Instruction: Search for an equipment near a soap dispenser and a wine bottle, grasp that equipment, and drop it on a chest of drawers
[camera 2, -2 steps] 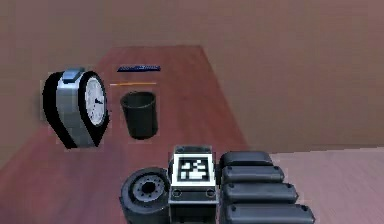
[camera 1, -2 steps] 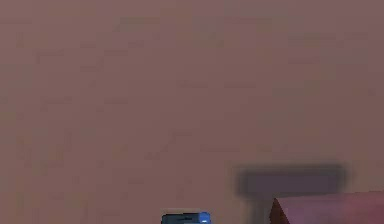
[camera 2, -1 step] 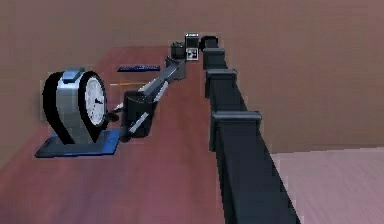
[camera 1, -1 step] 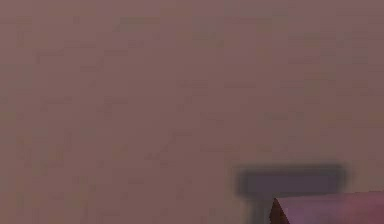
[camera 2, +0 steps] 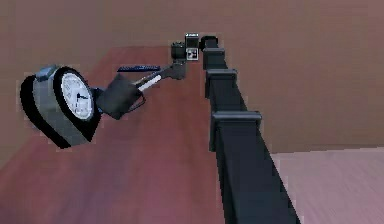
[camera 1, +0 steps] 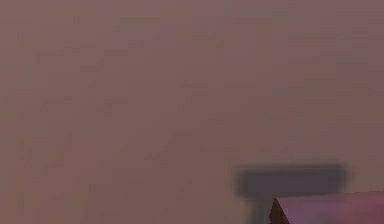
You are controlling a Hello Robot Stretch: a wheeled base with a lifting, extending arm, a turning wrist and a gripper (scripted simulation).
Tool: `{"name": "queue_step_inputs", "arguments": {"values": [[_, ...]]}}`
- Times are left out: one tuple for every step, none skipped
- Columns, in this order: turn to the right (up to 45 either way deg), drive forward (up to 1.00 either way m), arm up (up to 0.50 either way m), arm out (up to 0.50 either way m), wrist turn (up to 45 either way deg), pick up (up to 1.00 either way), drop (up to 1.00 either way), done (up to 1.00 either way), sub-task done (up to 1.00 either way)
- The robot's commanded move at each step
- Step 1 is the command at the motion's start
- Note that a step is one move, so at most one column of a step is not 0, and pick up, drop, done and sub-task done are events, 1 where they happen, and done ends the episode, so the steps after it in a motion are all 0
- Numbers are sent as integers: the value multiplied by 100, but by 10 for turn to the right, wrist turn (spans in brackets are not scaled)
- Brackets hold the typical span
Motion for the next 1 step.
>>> {"name": "queue_step_inputs", "arguments": {"values": [[0, 0, 0, 0, 450, 0, 0, 0, 0]]}}
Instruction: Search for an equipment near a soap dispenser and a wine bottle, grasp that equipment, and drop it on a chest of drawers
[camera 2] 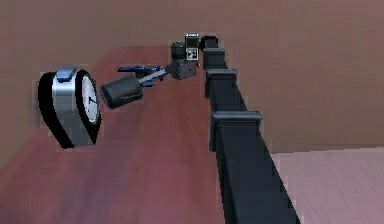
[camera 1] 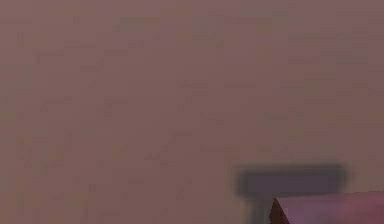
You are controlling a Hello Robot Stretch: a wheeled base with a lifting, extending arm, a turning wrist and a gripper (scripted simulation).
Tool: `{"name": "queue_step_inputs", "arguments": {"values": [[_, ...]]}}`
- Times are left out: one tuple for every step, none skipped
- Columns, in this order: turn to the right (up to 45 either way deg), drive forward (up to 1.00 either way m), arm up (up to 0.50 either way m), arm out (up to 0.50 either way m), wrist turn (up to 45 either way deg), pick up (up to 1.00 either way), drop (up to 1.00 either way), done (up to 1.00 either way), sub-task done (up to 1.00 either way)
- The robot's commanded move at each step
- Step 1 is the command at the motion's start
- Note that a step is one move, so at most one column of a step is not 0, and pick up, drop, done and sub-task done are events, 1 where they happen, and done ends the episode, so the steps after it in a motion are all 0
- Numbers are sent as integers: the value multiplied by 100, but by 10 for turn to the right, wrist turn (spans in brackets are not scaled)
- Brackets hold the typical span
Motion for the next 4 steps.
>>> {"name": "queue_step_inputs", "arguments": {"values": [[0, 0, 0, 0, 270, 0, 0, 0, 0], [0, 0, 0, 0, 0, 0, 100, 0, 0], [0, 0, 0, -10, 0, 0, 0, 0, 0], [0, 0, 0, 0, 0, 0, 0, 100, 0]]}}
